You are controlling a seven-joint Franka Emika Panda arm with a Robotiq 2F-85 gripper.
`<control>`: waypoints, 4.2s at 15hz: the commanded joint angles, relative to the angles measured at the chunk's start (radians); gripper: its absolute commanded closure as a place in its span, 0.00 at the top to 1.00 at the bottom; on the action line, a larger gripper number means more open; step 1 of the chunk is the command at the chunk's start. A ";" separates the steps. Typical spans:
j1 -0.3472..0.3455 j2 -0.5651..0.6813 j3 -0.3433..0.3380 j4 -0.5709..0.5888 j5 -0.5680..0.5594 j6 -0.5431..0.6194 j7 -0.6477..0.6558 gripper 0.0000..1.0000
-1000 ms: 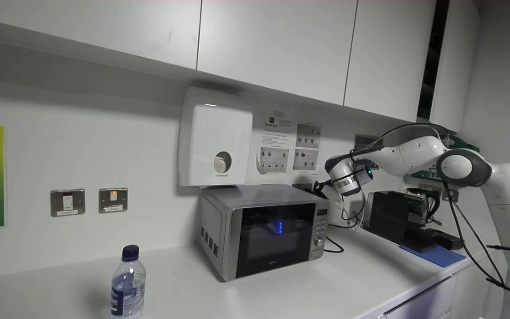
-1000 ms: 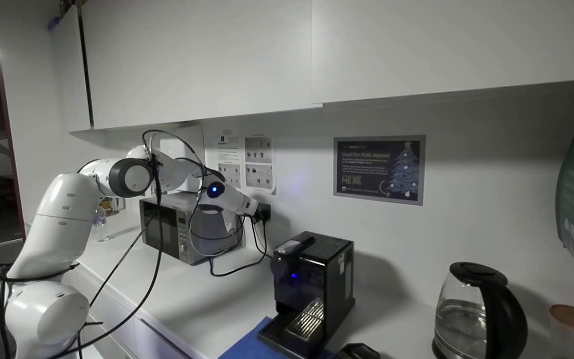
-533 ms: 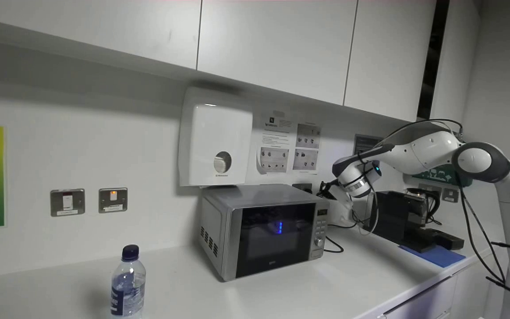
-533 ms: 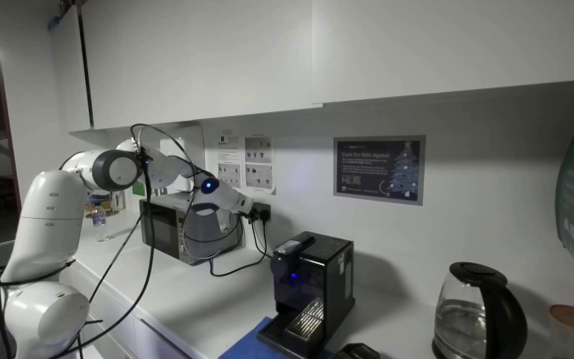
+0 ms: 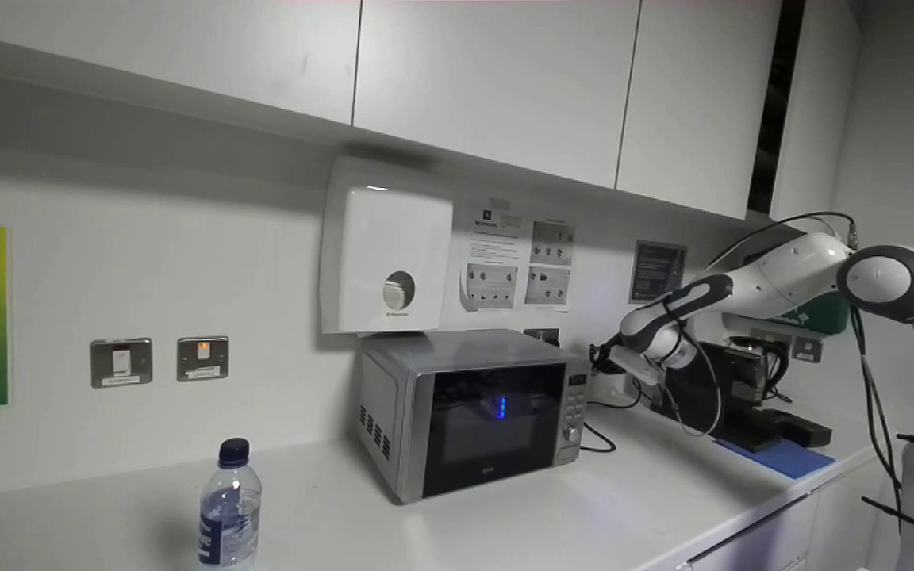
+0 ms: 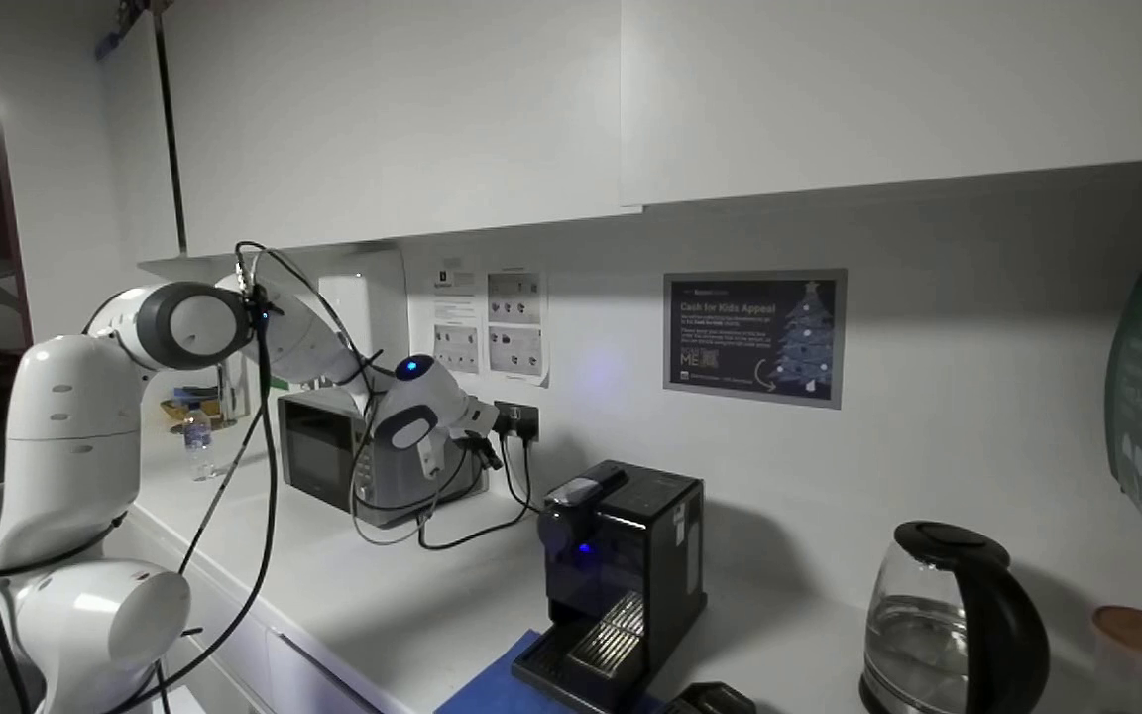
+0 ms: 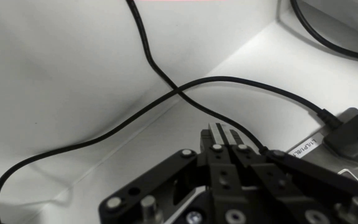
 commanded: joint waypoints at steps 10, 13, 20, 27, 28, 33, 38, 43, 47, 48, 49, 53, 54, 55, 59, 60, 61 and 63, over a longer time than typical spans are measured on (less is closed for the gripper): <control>-0.114 -0.352 0.113 -0.014 -0.618 -0.603 0.435 0.00; -0.251 -0.392 0.275 -0.002 -0.571 -0.749 0.411 0.00; -0.375 -0.434 0.417 0.019 -0.567 -1.010 0.382 0.00; -0.401 -0.474 0.450 0.013 -0.556 -1.197 0.268 0.00; -0.401 -0.484 0.452 0.010 -0.550 -1.209 0.254 0.00; -0.396 -0.541 0.449 -0.033 -0.500 -1.221 0.189 0.00; -0.384 -0.588 0.464 -0.073 -0.424 -1.222 0.155 0.00; -0.375 -0.607 0.505 -0.092 -0.363 -1.233 0.177 0.00; -0.373 -0.591 0.536 -0.076 -0.335 -1.235 0.199 0.00; -0.372 -0.585 0.540 -0.072 -0.325 -1.231 0.205 0.00; -0.374 -0.576 0.546 -0.065 -0.315 -1.225 0.217 0.00; -0.380 -0.567 0.553 -0.071 -0.310 -1.210 0.224 0.01; -0.380 -0.563 0.553 -0.069 -0.305 -1.210 0.232 0.01; -0.380 -0.560 0.553 -0.068 -0.303 -1.210 0.235 0.01; -0.380 -0.554 0.553 -0.068 -0.302 -1.210 0.238 0.01; -0.380 -0.554 0.553 -0.067 -0.302 -1.210 0.238 0.01; -0.380 -0.554 0.553 -0.067 -0.302 -1.210 0.238 0.01; -0.380 -0.554 0.553 -0.067 -0.302 -1.210 0.239 0.01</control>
